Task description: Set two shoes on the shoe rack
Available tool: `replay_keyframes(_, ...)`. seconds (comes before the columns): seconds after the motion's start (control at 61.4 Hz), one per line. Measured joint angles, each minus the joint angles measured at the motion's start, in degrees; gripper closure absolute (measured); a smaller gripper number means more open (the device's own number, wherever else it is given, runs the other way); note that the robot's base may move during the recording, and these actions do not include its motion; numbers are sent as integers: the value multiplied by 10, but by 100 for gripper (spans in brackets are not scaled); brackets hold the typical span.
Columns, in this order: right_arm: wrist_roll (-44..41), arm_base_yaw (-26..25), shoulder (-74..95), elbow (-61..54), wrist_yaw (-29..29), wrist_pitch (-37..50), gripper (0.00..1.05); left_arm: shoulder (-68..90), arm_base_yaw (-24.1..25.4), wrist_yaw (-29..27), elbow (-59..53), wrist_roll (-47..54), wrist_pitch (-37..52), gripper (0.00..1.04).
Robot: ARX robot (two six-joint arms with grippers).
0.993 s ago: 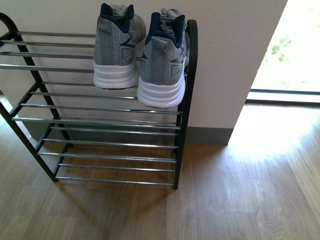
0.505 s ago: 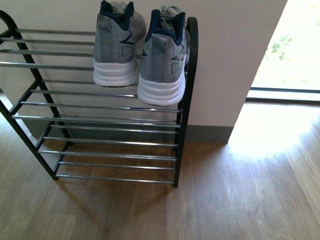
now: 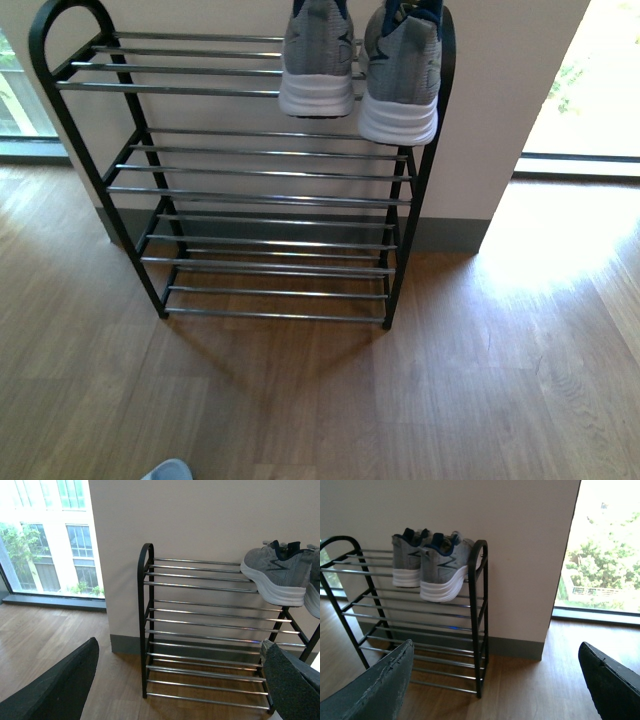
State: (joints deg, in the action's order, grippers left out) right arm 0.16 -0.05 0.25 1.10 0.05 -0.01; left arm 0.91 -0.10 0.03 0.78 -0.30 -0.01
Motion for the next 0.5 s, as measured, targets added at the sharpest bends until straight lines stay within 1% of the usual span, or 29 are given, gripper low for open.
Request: replay_keyframes(0.505,0,0,0,0,0,0,9,0,0,0,0,0,0,9)
